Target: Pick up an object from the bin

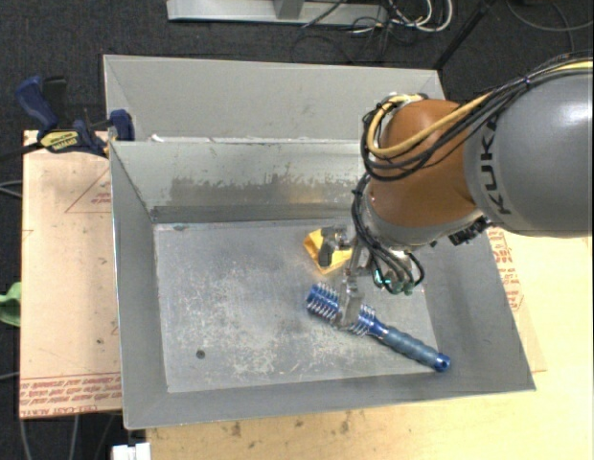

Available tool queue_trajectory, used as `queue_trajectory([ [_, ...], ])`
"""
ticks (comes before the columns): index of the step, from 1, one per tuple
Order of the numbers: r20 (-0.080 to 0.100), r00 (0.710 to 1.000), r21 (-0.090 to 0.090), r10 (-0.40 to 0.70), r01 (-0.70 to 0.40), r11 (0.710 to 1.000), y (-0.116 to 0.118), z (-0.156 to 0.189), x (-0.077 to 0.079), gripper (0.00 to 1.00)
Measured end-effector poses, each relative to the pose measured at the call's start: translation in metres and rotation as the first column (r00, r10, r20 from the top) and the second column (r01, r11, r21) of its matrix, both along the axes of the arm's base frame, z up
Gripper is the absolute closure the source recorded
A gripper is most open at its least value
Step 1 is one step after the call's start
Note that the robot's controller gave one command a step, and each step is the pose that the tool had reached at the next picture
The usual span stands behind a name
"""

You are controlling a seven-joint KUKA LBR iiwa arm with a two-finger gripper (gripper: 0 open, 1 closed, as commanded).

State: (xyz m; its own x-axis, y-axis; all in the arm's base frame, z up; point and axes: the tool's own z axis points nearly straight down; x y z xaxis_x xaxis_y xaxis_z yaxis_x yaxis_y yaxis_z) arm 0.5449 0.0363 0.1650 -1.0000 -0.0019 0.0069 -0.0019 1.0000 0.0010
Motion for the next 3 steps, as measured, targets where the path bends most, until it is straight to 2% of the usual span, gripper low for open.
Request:
queue_trajectory([
  [1,0.002,0.981,-0.002,-0.192,0.192,0.981,-0.057,-0.098,-0.007,0.00],
  [2,0.006,0.982,0.002,-0.189,0.189,0.982,-0.054,-0.096,-0.006,1.00],
  [3,0.017,0.937,0.003,-0.349,0.349,0.937,-0.062,0.081,0.018,1.00],
])
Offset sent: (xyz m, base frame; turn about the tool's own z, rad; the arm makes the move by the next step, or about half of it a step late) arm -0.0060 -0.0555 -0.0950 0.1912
